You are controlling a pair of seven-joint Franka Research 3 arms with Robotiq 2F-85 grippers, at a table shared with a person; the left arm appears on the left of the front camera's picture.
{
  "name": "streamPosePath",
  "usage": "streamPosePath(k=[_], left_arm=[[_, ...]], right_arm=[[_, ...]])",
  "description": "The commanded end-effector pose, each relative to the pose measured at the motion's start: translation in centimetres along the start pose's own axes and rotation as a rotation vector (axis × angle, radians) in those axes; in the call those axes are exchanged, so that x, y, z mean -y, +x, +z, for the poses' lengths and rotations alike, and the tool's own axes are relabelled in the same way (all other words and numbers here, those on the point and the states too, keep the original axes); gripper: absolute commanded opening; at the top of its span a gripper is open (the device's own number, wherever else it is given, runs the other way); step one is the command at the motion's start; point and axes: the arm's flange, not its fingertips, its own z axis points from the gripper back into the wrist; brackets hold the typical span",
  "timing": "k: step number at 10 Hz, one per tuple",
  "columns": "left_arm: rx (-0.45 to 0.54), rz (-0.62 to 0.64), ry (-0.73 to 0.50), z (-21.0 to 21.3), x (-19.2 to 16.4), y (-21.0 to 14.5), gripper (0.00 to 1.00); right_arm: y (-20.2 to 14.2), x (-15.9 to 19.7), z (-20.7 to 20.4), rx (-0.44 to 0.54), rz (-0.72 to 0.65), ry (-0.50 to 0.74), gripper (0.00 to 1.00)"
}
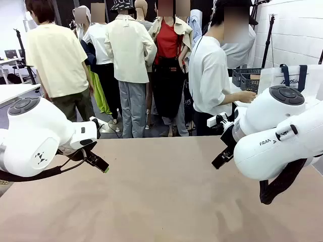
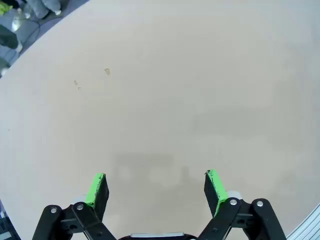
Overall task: Transfer purchased items from the store into the shopping bag.
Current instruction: Open the Reusable shopping bag in the center of the table.
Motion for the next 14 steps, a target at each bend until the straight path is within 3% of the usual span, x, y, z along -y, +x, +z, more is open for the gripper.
streamPosePath(k=[1,9,11,12,14], left_arm=[[0.0,0.0,0.0,0.0,0.0,0.0,1.0],[0.0,-0.004,0.0,0.0,0.2,0.0,1.0],[0.235,0.024,0.162,4.8,-4.7,3.7,1.0],[0.283,0.052,0.273,7.8,-7.9,3.9,1.0],[0.262,0.091,0.432,12.6,-13.6,2.3,1.0]], right_arm=[[0.0,0.0,0.0,0.0,0.0,0.0,1.0],[0.0,0.0,0.0,0.0,0.002,0.0,1.0],[1.8,4.4,5.8,0.172,0.001,-0.16,1.0],[2.3,8.3,8.8,0.22,-0.054,-0.268,1.0],[0.9,17.9,14.8,0.215,-0.22,-0.503,1.0]])
